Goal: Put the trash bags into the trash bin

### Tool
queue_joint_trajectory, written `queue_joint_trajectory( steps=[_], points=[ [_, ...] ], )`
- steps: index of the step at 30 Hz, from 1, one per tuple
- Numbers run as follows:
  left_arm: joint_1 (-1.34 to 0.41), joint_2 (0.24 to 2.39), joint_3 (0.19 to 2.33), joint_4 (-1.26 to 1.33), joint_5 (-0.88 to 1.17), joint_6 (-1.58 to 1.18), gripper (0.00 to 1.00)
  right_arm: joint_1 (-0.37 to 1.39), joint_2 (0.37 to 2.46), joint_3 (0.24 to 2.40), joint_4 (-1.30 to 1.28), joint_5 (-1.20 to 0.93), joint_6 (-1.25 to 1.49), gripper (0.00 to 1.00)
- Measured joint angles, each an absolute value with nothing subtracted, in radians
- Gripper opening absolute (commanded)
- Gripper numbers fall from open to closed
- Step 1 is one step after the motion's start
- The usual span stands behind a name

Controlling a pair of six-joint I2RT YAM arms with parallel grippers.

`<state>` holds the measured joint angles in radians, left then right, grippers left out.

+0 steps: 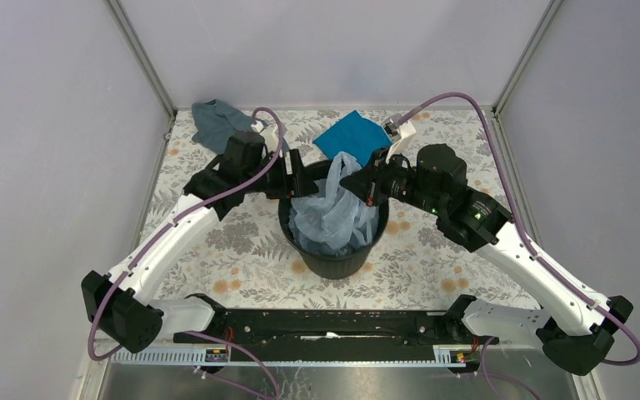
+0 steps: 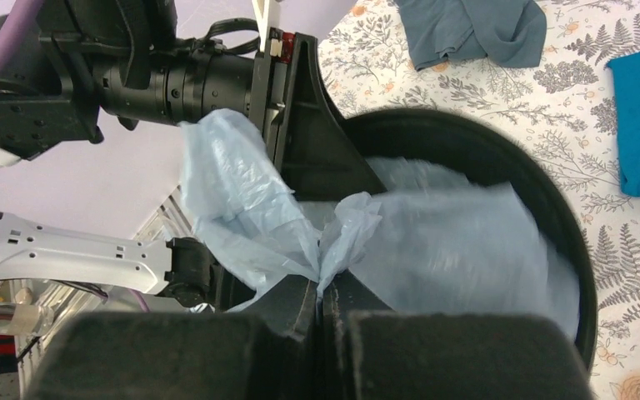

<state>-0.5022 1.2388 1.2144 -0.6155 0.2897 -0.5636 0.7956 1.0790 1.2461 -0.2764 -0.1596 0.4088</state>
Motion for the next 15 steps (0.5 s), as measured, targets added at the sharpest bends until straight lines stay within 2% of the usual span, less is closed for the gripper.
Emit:
queue_joint_trajectory(
  steps=[2,4,6,13,15],
  points=[
    [-0.530,1.239,1.209,-0.577,0.334,-0.590,0.75,0.796,1.071,1.246,-0.282,-0.160,0.414,0.00],
    [-0.547,1.239,1.210,-0.564,0.363,-0.601,0.90,0.796,1.059,1.245,-0.290,-0.159,0.422,0.00],
    [-0.551,1.239,1.231,-0.593,0.347,-0.592,0.97,0.796,1.043,1.243,-0.308,-0.156,0.433,0.00],
    [-0.531,1.230,1.504,-0.772,0.147,-0.503,0.98,0.796,0.982,1.218,-0.354,-0.097,0.538,0.00],
    [-0.522,1.177,1.539,-0.751,0.170,-0.494,0.97,0.796,0.975,1.218,-0.362,-0.061,0.583,0.00]
  ],
)
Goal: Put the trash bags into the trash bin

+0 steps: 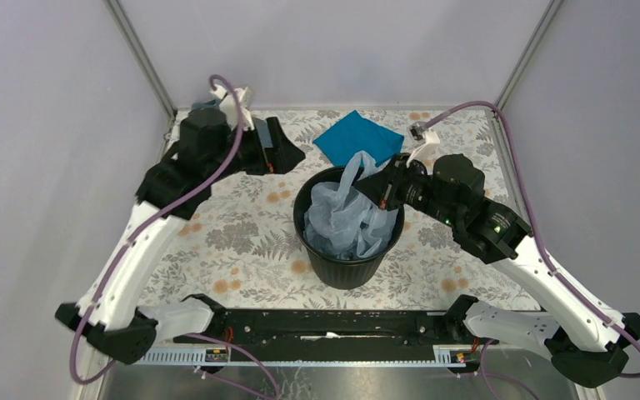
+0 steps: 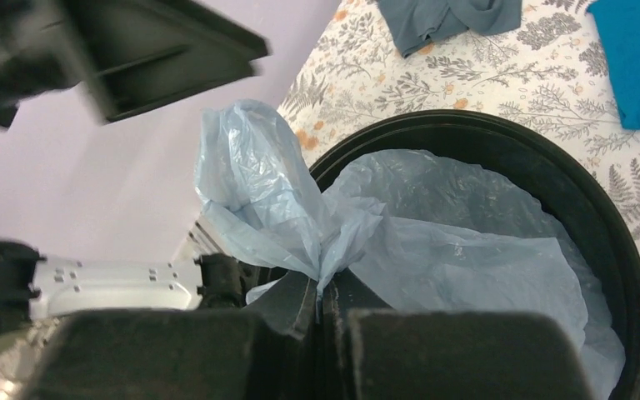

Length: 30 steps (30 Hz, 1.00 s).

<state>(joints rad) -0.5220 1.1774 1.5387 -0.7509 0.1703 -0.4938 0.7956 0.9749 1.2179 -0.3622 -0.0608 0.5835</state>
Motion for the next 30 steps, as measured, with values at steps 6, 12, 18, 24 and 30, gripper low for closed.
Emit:
queue_joint_trajectory(
  steps=[6,12,18,24,30],
  points=[
    [-0.650,1.012,1.438,-0.601,0.334,-0.530,0.96,0.796,0.981,1.218,-0.354,0.030,0.748,0.03],
    [-0.999,1.090,1.455,-0.584,0.222,-0.506,0.96,0.796,1.021,1.247,-0.350,0.044,0.818,0.03],
    [-1.086,1.272,1.526,-0.655,-0.001,-0.449,0.71,0.796,1.029,1.264,-0.341,0.035,0.823,0.06],
    [-1.086,1.296,1.530,-0.723,-0.159,-0.433,0.37,0.796,1.030,1.264,-0.339,0.022,0.775,0.22],
    [-1.086,1.255,1.507,-0.735,-0.225,-0.438,0.29,0.796,1.025,1.266,-0.370,0.014,0.675,0.65]
  ],
)
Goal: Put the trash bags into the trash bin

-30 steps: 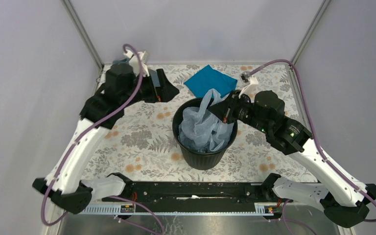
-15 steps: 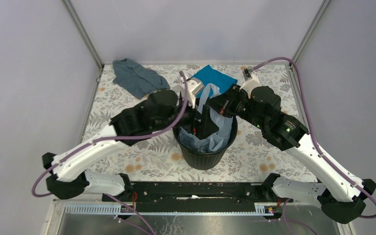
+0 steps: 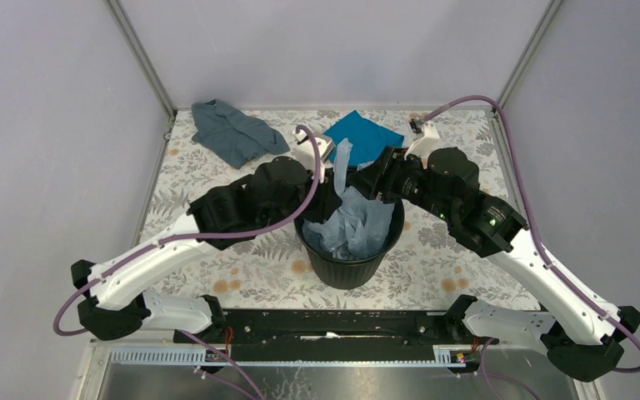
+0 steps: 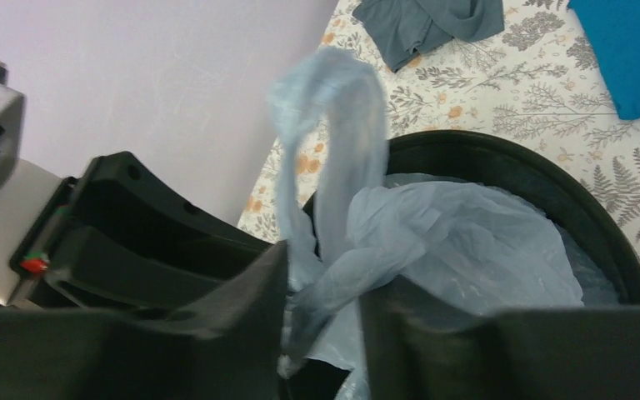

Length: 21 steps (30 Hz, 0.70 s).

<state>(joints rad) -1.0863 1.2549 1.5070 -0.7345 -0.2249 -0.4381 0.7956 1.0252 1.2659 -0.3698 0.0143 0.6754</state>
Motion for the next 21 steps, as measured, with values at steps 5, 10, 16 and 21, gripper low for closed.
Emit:
queue_joint_trajectory(
  steps=[5,10,16,21],
  points=[
    [-1.086,1.169,1.439,-0.699,-0.208,-0.450,0.26,0.796,1.015,1.265,-0.377,-0.063,0.590,0.74],
    [-1.086,1.153,1.422,-0.659,-0.189,-0.469,0.23,0.796,1.010,1.252,-0.355,-0.119,0.555,0.58],
    [-1.086,1.152,1.402,-0.648,-0.192,-0.495,0.16,0.796,1.014,1.246,-0.287,-0.182,0.567,0.04],
    [-1.086,1.082,1.362,-0.652,-0.255,-0.550,0.19,0.796,0.949,1.211,-0.346,-0.159,0.549,0.00]
  ],
)
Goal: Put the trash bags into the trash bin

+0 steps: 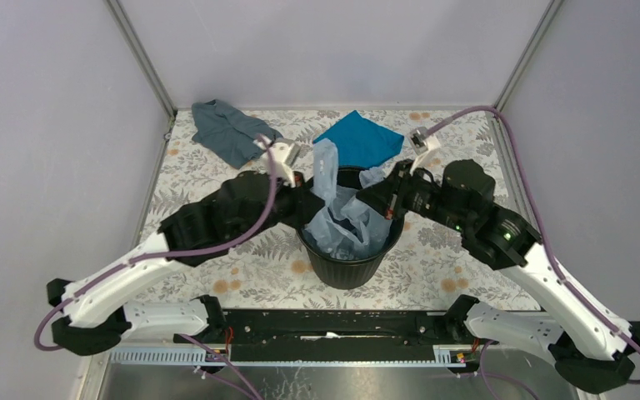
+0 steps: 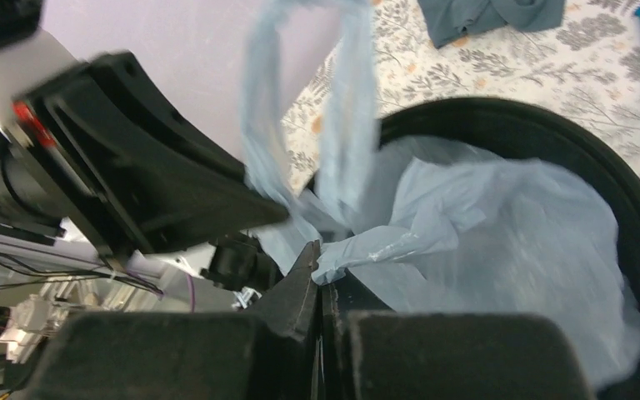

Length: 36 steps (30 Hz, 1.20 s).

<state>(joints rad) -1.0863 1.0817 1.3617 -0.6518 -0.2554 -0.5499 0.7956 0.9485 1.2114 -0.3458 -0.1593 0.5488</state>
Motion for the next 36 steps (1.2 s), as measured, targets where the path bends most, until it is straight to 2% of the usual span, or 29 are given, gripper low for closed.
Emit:
queue_joint_trajectory(
  steps=[3,7,8,9,12,17,22,31,36],
  points=[
    [-1.086,0.980,1.296,-0.652,-0.297,-0.602,0.35,0.796,0.884,1.205,-0.430,-0.144,0.523,0.00],
    [-1.086,0.870,1.224,-0.656,-0.335,-0.675,0.82,0.796,0.809,1.225,-0.524,-0.140,0.493,0.00],
    [-1.086,0.858,1.219,-0.658,-0.339,-0.695,0.92,0.796,0.800,1.230,-0.534,-0.141,0.492,0.00],
    [-1.086,0.853,1.221,-0.656,-0.341,-0.714,0.98,0.796,0.791,1.236,-0.546,-0.142,0.491,0.00],
    [-1.086,0.899,1.275,-0.672,-0.336,-0.738,0.99,0.796,0.782,1.261,-0.564,-0.160,0.491,0.00],
    [-1.086,1.092,1.479,-0.729,-0.330,-0.740,0.99,0.796,0.793,1.268,-0.580,-0.198,0.493,0.00],
    [-1.086,1.229,1.604,-0.782,-0.239,-0.691,0.99,0.796,0.794,1.269,-0.598,-0.211,0.493,0.00],
    [-1.103,1.223,1.610,-0.792,-0.063,-0.566,0.99,0.796,0.795,1.269,-0.597,-0.228,0.490,0.00],
    [-1.212,1.259,1.640,-0.789,-0.046,-0.513,0.99,0.796,0.803,1.269,-0.593,-0.229,0.490,0.00]
  ],
)
